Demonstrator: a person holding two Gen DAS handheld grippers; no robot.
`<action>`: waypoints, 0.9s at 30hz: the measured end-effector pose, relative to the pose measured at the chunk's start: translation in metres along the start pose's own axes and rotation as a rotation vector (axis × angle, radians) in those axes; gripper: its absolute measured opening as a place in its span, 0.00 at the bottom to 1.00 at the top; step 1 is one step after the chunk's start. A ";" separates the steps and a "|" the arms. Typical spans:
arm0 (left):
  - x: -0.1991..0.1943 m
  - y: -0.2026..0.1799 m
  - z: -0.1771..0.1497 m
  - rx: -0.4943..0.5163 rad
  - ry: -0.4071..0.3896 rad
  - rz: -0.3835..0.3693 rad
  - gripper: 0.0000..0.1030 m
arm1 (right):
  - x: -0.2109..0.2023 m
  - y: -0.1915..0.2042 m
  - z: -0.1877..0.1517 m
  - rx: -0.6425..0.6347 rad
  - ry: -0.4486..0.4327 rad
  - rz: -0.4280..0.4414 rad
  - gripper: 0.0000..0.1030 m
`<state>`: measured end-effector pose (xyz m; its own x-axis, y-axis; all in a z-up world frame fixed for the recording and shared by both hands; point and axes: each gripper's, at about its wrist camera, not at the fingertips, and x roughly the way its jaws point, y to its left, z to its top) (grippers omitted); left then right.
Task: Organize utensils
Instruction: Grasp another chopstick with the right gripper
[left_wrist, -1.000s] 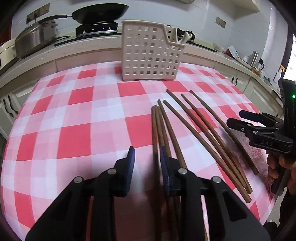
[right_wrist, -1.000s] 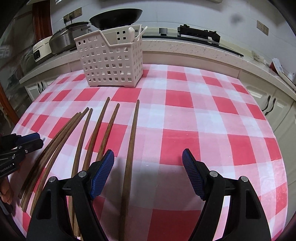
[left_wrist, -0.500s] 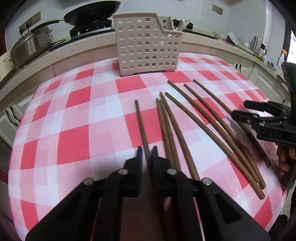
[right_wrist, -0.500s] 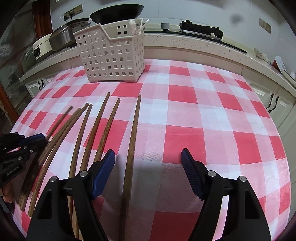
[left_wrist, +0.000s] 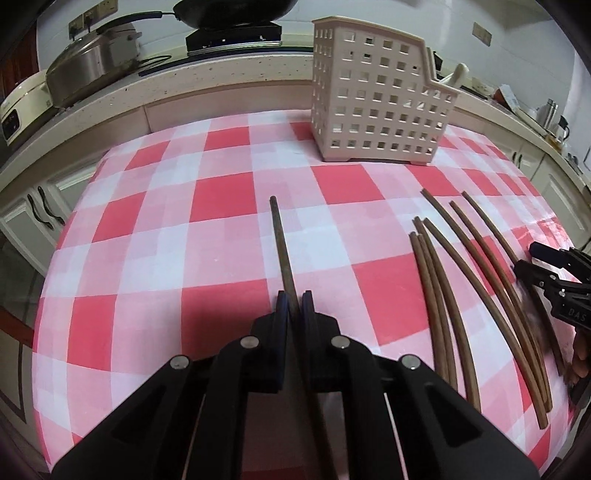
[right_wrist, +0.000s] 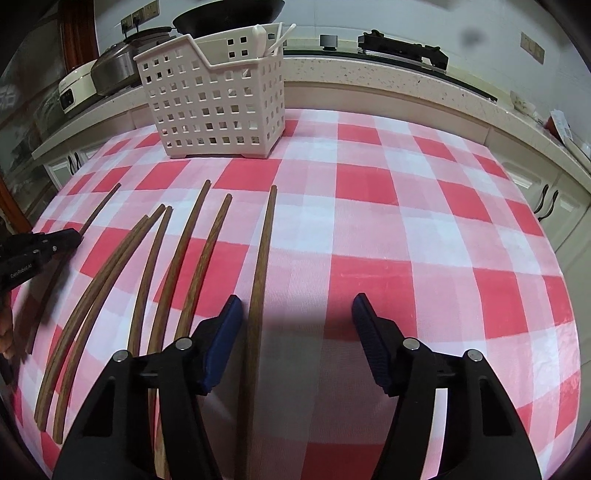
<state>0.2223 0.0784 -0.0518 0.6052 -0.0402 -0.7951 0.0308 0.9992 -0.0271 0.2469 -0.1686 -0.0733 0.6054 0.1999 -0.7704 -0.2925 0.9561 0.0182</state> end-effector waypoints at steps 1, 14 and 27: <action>0.001 -0.001 0.001 0.000 0.001 0.008 0.08 | 0.001 0.001 0.001 -0.002 -0.001 0.001 0.52; 0.001 -0.007 0.005 0.009 0.016 0.028 0.06 | 0.004 0.009 0.009 -0.034 -0.014 0.052 0.09; -0.058 -0.010 0.007 -0.008 -0.105 0.015 0.06 | -0.053 0.004 0.017 -0.010 -0.131 0.094 0.08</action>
<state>0.1922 0.0708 -0.0009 0.6858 -0.0256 -0.7273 0.0153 0.9997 -0.0207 0.2258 -0.1717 -0.0215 0.6658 0.3156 -0.6761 -0.3597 0.9297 0.0798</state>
